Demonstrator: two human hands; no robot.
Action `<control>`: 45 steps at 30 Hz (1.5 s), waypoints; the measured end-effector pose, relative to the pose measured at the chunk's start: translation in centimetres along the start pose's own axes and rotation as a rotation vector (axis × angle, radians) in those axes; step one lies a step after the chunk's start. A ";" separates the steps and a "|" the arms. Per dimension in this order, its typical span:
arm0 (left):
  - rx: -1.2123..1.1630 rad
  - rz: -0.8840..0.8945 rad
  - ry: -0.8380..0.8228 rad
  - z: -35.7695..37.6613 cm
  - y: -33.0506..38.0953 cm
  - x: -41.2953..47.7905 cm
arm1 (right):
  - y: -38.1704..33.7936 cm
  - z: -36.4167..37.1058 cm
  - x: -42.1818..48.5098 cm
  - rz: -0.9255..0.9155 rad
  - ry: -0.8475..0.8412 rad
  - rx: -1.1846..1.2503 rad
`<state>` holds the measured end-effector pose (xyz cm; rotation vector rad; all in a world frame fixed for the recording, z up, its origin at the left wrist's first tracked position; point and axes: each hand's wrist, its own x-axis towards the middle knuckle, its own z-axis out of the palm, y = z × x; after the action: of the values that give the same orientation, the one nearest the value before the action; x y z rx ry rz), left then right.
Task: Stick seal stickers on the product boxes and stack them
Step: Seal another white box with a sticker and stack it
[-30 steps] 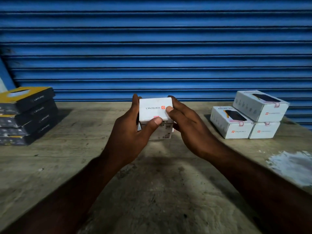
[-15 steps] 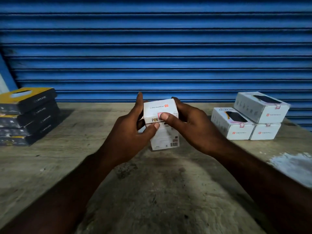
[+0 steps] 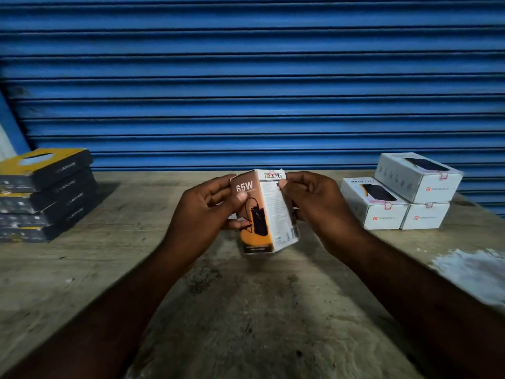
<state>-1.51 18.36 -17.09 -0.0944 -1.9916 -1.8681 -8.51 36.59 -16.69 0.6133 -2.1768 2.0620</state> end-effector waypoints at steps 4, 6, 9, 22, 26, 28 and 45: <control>-0.029 -0.001 0.002 0.1 -0.3 -0.2 | 0.1 0.1 0.2 0.068 0.087 0.074; -0.039 -0.006 0.015 0.1 -0.3 -0.2 | 0.2 0.0 0.1 0.059 0.097 0.024; -0.027 0.016 0.034 0.1 -0.2 -0.2 | -0.4 0.1 -0.2 -0.019 0.057 -0.113; 0.006 0.119 0.066 0.1 -0.3 0.3 | -0.5 1.0 -0.6 -0.026 -0.022 0.021; 0.061 0.080 0.122 -0.2 -0.8 0.7 | -0.5 0.6 -0.2 0.095 -0.091 0.261; -0.032 -0.057 0.080 -0.1 -0.7 0.6 | -0.4 0.4 -0.1 0.120 -0.140 0.322; -0.239 -0.361 -0.032 3.1 0.2 -0.3 | -0.2 -2.0 0.2 -0.008 0.191 -0.188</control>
<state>-1.95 21.47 -17.08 0.1815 -1.8936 -2.3399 -9.06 38.50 -16.22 0.3884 -2.2171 1.8002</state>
